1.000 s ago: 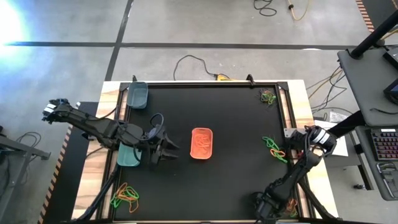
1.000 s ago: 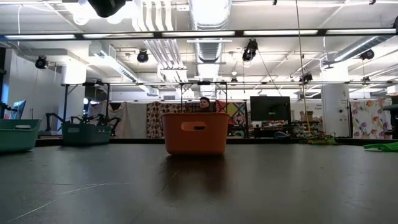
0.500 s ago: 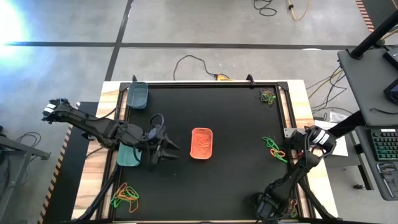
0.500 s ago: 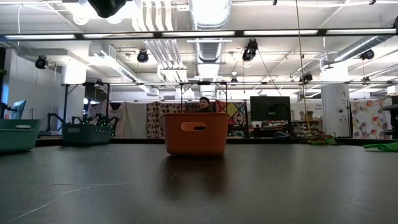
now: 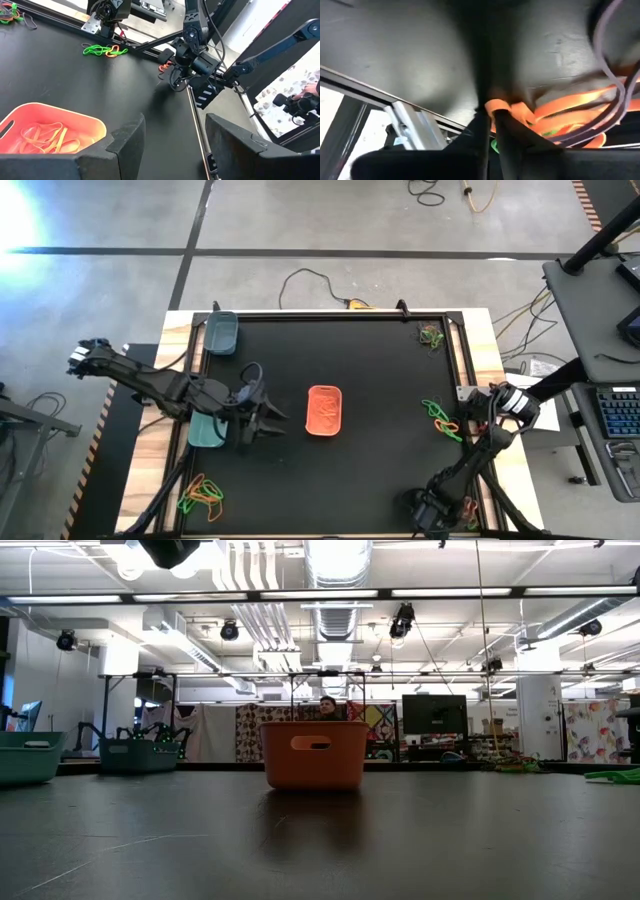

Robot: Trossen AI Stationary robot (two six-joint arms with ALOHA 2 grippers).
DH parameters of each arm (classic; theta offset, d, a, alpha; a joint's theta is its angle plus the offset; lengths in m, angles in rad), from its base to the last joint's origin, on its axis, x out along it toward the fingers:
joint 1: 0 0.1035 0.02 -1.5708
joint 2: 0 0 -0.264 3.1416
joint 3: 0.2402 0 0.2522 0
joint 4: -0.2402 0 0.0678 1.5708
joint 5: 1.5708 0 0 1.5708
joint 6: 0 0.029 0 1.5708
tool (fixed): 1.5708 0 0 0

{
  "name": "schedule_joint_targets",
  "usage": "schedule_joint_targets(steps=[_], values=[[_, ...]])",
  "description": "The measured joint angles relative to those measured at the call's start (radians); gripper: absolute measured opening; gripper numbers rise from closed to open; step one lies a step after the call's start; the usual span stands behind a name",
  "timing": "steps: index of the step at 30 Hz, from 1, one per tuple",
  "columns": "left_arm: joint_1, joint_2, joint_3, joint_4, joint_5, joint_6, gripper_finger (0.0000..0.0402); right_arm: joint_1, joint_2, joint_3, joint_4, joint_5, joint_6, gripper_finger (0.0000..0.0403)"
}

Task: Sort rubber bands into baskets
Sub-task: Put the orange rubber band into the orange bin

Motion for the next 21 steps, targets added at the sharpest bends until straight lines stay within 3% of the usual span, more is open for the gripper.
schedule_joint_targets(steps=[9, 21], values=[[0.000, -0.049, 0.000, -0.044, 0.000, 0.021, 0.0192, -0.034, -0.004, 0.120, -0.071, 0.173, 0.044, 0.0009], [0.000, -0.123, 0.000, -0.093, 0.000, 0.048, 0.0192, -0.238, -0.004, 0.247, -0.111, 0.509, -0.217, 0.0009]])
